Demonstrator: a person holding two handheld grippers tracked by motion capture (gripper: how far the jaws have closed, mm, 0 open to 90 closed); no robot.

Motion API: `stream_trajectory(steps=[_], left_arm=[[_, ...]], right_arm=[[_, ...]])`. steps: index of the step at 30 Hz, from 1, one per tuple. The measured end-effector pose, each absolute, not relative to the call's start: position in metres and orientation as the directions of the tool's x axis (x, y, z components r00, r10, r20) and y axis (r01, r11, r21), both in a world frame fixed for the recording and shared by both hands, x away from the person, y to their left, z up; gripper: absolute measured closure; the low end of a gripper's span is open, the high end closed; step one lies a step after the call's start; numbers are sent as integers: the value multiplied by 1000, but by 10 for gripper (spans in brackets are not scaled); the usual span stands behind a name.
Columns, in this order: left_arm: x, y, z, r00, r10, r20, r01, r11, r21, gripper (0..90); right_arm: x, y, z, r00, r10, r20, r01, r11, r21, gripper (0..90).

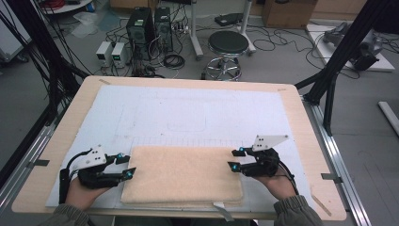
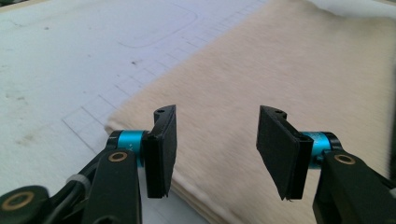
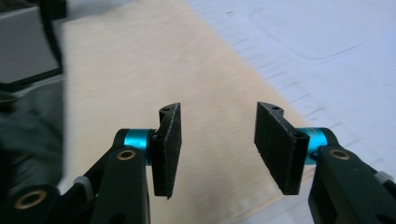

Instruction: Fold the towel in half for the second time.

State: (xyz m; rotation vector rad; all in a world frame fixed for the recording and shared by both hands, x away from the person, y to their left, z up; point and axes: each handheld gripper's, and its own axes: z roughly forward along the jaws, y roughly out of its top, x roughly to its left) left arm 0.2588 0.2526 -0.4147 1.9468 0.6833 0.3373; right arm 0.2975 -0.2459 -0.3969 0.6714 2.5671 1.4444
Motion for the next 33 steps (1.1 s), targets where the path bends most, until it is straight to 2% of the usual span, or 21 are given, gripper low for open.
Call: stream_trajectory(steps=[12,19,26,32,33], left_arm=[[309,251,-426,711,699,-82,386,-290,876,403],[318,248,-436,707,703,-79,428,-337,838,403],[320,246,-442,706,699,-112,471,-345,812,393],[322,248,-448,682,704,-197,537,-299,789,440],[322,248,-448,685,700,-202,538,-299,788,474]], right_arm=[[342,-246,-416,-822,556,127,411,422,808,390],[351,-243,-427,-825,550,132,427,454,782,379],[352,-231,-439,-848,512,138,429,510,745,448],[353,-233,-444,-849,489,199,457,491,742,572],[353,-233,-443,-852,482,203,455,493,741,600]])
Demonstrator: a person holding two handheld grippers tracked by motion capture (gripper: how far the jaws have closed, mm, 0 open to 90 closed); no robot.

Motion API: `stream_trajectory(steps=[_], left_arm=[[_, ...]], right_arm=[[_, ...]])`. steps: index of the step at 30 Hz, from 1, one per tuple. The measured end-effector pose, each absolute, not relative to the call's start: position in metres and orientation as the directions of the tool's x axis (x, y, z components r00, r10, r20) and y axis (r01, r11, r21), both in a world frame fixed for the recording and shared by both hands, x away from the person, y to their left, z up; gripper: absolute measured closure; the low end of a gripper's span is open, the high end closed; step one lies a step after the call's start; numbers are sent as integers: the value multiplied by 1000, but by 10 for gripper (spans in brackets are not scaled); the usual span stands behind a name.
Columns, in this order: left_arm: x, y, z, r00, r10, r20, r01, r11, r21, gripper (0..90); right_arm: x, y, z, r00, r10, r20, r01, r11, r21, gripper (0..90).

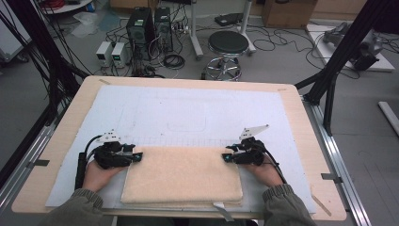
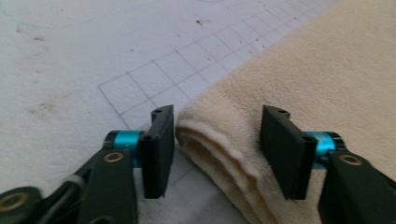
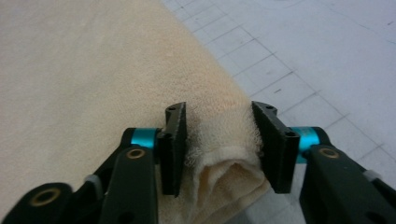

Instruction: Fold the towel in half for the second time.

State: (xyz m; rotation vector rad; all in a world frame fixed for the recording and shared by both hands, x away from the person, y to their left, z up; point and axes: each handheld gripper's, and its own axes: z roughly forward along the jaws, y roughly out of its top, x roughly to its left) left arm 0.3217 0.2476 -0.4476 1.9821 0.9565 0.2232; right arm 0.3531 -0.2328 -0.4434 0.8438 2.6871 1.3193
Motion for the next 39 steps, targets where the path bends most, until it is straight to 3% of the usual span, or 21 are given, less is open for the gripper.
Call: stream_trajectory(steps=[5,8,11,17,32,35,39], left_arm=[[317,245,-444,703,689,-178,516,-321,794,639],[314,241,-440,712,689,-138,490,-346,800,751],[314,239,-436,696,707,-123,485,-337,807,778],[330,231,-420,653,753,-83,455,-302,838,785],[421,211,-374,554,832,-24,411,-248,877,770],[427,212,-375,525,851,-27,430,-238,871,660],[419,224,-385,536,842,-63,462,-229,857,615]], right_arm=[[351,-232,-441,-870,456,187,428,511,745,742],[350,-233,-437,-881,443,166,404,522,751,772],[349,-234,-433,-880,449,157,401,521,754,779],[358,-236,-417,-867,485,117,388,508,769,783],[428,-243,-376,-777,626,61,408,427,807,783],[438,-245,-375,-750,659,60,423,408,809,633],[437,-249,-382,-743,663,86,456,408,791,521]])
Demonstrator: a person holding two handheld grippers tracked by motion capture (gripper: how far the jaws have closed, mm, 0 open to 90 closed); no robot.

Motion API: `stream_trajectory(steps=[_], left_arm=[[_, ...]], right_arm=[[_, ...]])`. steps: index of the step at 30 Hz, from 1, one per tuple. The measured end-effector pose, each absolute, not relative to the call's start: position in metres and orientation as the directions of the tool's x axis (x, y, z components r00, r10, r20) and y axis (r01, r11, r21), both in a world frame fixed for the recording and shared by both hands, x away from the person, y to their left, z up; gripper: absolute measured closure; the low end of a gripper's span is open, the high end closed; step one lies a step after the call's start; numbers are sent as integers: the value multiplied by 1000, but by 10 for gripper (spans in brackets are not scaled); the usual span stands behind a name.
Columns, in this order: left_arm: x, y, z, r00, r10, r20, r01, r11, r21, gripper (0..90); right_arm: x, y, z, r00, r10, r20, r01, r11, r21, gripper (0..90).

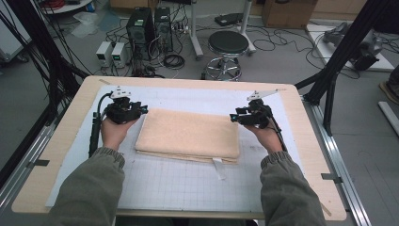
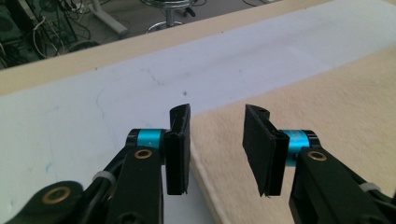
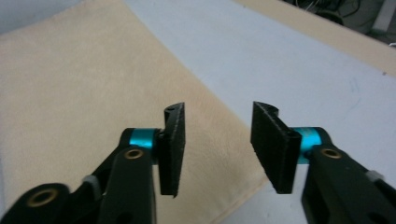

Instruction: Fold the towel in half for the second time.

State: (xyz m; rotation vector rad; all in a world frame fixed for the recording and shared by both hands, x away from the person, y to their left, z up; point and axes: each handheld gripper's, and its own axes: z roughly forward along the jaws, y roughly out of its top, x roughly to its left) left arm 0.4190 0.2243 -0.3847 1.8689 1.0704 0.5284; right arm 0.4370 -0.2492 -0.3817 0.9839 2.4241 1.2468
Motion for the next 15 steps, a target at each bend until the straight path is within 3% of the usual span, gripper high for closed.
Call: stream_trajectory(steps=[2,5,15], left_arm=[[413,229,-390,542,833,-111,504,-216,836,582],[392,236,-400,559,822,-110,476,-209,854,574],[350,240,-430,632,758,-161,520,-260,813,500]], right_arm=[[431,-251,-383,-740,664,107,463,389,796,488],[418,-251,-386,-745,657,119,473,395,788,455],[393,-252,-402,-747,650,140,514,432,741,396]])
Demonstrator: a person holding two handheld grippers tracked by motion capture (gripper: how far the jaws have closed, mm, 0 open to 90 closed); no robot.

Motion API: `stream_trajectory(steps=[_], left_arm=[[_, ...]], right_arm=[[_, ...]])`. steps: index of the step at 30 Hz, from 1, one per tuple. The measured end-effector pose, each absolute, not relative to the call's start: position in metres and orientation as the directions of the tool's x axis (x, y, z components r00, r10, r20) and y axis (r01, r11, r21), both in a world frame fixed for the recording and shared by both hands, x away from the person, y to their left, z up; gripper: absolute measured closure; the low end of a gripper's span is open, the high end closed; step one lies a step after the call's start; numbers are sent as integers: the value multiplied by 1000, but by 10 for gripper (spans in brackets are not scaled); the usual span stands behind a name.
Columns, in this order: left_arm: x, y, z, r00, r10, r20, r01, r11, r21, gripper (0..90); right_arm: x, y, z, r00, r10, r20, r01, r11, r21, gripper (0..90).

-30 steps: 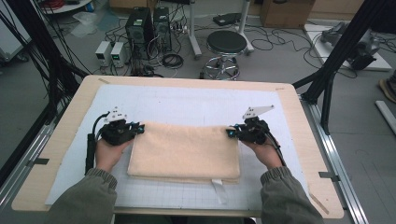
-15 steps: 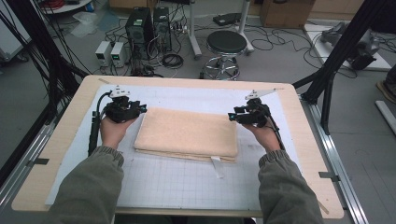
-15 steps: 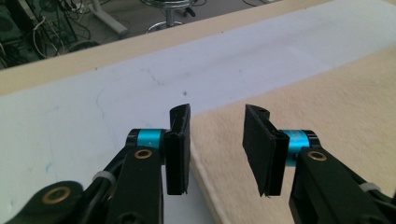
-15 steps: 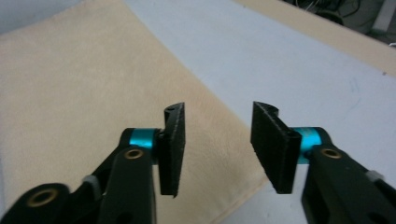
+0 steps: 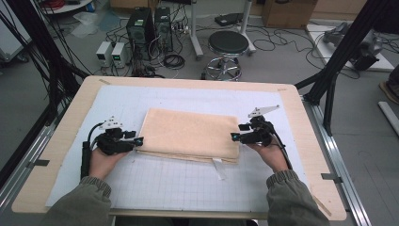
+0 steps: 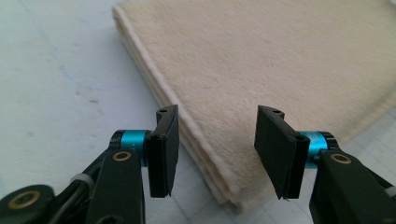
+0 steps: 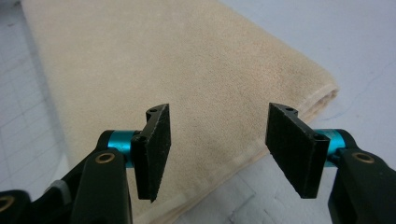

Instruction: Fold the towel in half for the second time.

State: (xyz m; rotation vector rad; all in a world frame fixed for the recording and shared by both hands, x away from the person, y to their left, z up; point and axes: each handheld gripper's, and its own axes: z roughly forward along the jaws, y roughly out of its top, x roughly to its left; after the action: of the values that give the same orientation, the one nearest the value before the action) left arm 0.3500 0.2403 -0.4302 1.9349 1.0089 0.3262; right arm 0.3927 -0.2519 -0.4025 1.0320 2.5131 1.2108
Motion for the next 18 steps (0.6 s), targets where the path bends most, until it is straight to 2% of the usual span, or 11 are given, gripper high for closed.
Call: stream_trajectory(steps=[2,4,8,10,12,18], left_arm=[[350,237,-433,635,750,-184,538,-260,802,476],[351,232,-435,643,745,-179,544,-279,792,495],[352,230,-441,636,747,-192,565,-282,776,652],[350,231,-442,635,744,-207,563,-263,784,758],[347,232,-442,633,747,-203,558,-258,789,804],[336,231,-438,642,744,-185,549,-278,788,830]], right_arm=[[396,-249,-406,-741,658,134,518,432,738,389],[401,-247,-412,-729,672,133,537,439,721,380],[408,-241,-427,-714,682,160,582,451,677,385],[410,-238,-431,-709,686,163,589,449,672,393],[412,-236,-433,-710,684,165,581,438,685,427],[417,-233,-434,-723,674,151,558,439,704,463]])
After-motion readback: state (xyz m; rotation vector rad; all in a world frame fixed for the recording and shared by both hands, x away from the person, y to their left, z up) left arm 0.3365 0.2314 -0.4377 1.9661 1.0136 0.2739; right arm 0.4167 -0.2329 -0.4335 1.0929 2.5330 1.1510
